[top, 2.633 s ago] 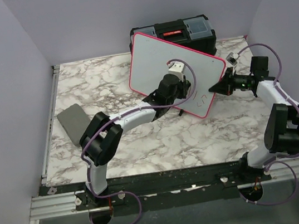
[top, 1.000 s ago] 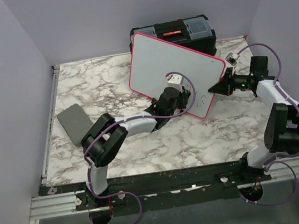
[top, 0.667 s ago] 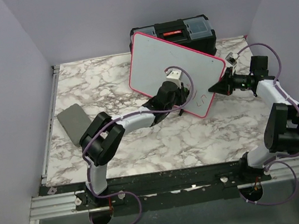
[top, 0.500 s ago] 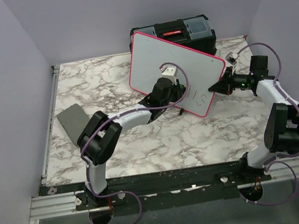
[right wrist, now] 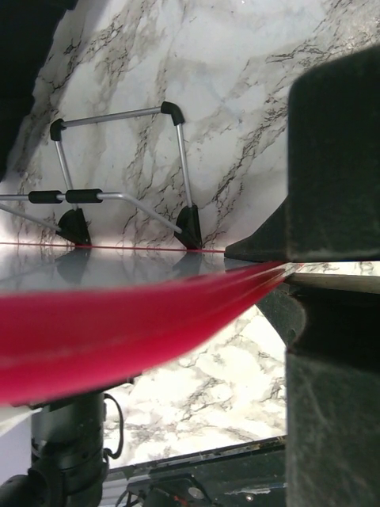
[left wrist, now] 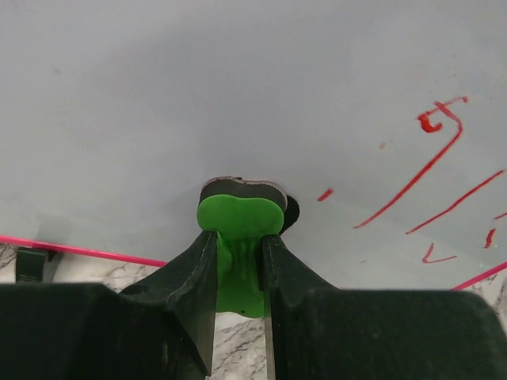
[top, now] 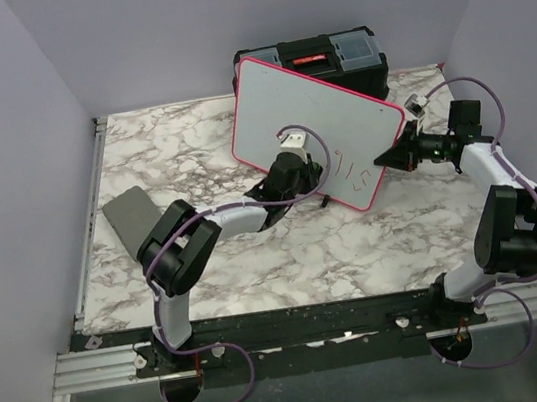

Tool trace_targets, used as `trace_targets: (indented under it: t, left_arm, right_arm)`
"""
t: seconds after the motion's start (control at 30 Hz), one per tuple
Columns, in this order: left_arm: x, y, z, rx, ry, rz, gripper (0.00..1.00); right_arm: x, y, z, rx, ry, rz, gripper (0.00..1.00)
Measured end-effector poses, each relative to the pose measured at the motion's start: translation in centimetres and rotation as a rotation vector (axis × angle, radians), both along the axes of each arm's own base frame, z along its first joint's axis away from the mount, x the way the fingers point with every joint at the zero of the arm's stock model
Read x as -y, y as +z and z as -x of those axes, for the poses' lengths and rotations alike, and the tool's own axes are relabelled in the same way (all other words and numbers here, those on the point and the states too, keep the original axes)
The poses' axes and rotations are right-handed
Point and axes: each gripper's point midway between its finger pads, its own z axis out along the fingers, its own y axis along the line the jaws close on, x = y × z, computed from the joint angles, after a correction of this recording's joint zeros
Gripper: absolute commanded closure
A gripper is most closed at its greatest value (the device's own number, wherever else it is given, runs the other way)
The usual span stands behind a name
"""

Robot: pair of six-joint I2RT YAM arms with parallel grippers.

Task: Erase the whiteboard
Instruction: Erase the whiteboard at the whiteboard stand.

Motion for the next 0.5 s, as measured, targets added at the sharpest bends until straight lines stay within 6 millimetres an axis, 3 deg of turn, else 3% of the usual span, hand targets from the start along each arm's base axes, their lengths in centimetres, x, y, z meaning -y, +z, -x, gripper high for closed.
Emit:
trace_targets:
  t: [0.23, 0.5]
  left_arm:
    - [2.5, -0.8, 2.2, 0.000, -0.044, -0.021, 1.00]
    - [2.6, 0.6, 1.0, -0.007, -0.037, -0.018, 1.00]
  right_arm:
    - [0.0, 0.0, 0.0, -0.001, 0.001, -0.001, 0.99]
    - [0.1, 0.1, -0.2, 0.014, 0.001, 0.006, 0.99]
